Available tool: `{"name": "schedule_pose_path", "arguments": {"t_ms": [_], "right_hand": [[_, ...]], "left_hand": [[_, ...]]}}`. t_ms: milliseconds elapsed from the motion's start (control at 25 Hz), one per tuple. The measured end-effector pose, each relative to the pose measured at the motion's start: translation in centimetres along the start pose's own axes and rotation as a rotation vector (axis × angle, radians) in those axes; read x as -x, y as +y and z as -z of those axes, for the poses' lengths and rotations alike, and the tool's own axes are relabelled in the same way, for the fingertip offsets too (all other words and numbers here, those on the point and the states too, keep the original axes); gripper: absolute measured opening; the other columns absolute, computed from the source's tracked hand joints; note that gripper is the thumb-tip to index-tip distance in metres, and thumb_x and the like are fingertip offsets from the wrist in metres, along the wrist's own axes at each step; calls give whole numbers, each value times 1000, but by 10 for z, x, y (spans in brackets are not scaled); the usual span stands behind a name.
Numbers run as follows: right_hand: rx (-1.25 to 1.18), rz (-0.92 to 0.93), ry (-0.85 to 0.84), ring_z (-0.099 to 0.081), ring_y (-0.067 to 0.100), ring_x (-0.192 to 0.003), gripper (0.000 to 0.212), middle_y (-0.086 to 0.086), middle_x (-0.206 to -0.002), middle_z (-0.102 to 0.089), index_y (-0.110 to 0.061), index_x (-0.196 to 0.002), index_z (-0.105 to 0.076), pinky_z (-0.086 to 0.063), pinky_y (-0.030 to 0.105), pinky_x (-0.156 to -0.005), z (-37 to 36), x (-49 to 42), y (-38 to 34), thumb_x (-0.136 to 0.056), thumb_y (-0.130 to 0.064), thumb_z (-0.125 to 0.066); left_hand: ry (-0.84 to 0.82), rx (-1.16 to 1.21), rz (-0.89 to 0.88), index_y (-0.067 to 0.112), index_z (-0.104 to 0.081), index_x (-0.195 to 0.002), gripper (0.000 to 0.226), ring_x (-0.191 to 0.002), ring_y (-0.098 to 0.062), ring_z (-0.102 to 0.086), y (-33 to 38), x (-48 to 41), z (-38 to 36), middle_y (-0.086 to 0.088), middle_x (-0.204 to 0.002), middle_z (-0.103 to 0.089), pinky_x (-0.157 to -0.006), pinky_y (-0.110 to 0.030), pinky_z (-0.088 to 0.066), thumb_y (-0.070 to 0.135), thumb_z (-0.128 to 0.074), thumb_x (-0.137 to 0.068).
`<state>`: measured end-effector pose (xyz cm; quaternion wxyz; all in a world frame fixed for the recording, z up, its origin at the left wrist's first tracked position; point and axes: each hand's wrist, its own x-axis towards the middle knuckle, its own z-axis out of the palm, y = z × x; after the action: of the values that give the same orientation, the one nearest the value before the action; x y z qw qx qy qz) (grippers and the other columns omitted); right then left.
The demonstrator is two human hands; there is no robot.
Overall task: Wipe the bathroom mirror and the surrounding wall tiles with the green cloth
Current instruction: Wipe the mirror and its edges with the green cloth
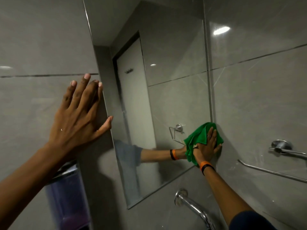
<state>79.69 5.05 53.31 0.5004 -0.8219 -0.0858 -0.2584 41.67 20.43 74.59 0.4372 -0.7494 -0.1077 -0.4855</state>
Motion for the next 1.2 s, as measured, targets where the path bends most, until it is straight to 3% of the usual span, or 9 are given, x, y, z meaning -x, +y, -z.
{"name": "schedule_pose_path", "arguments": {"t_ms": [200, 360, 480, 640, 760, 920, 1000, 1200], "right_hand": [[1, -123, -124, -11, 30, -159, 94, 10, -173, -5, -16, -163, 0, -7, 70, -124, -10, 32, 33, -94, -24, -64], [209, -225, -229, -2, 33, -159, 89, 13, -173, 0, -11, -162, 3, -17, 75, -119, -9, 45, 36, -101, -40, -54], [276, -140, -251, 4, 35, -160, 96, 19, -172, 4, -4, -161, 3, -14, 71, -122, -8, 69, 28, -97, -44, -57], [176, 147, -153, -5, 37, -159, 105, 23, -170, -5, 1, -160, -6, -6, 62, -129, -8, 139, 0, -80, -42, -57], [108, 331, -59, -6, 38, -159, 82, 24, -170, -3, 5, -159, -6, -15, 56, -129, -10, 195, -31, -93, -37, -29], [96, 481, -70, -8, 39, -159, 70, 22, -171, -3, 4, -160, -3, -15, 53, -128, -12, 255, -63, -102, -34, -15], [34, 505, -65, -12, 39, -158, 68, 21, -171, -7, 2, -160, -2, -18, 53, -126, -12, 272, -78, -106, -38, -6], [-59, 332, -44, -9, 36, -159, 81, 20, -171, -6, 4, -160, -5, -23, 55, -125, 2, 267, -124, -94, -36, -33]], "left_hand": [[6, 17, 2, -3, -19, -158, 85, -158, -36, -7, 2, 2, 1, -29, -162, -27, -128, -56, -13, 57, -32, -99], [-10, 34, 10, -3, -17, -159, 86, -158, -37, -6, 2, 2, 2, -29, -164, -24, -128, -56, -12, 58, -29, -100], [-31, 40, 11, -2, -15, -159, 86, -158, -37, -6, 3, 3, 3, -28, -165, -21, -129, -56, -11, 59, -26, -100], [-45, 32, 9, -1, -13, -159, 84, -158, -37, -5, 2, 4, 3, -28, -166, -18, -129, -54, -9, 58, -25, -101], [-35, 43, 1, -1, -13, -160, 83, -158, -37, -6, 2, 3, 0, -27, -167, -18, -130, -52, -7, 56, -27, -101], [-20, 38, 6, -1, -14, -159, 82, -157, -38, -8, 0, 3, -1, -28, -166, -20, -130, -51, -6, 55, -28, -102], [-20, 34, 5, -2, -15, -159, 81, -157, -38, -8, 0, 3, -1, -28, -166, -20, -130, -50, -7, 54, -28, -102], [-23, 24, 8, -3, -17, -159, 78, -157, -37, -10, 2, 4, 2, -28, -165, -22, -130, -51, -11, 50, -30, -103]]}}
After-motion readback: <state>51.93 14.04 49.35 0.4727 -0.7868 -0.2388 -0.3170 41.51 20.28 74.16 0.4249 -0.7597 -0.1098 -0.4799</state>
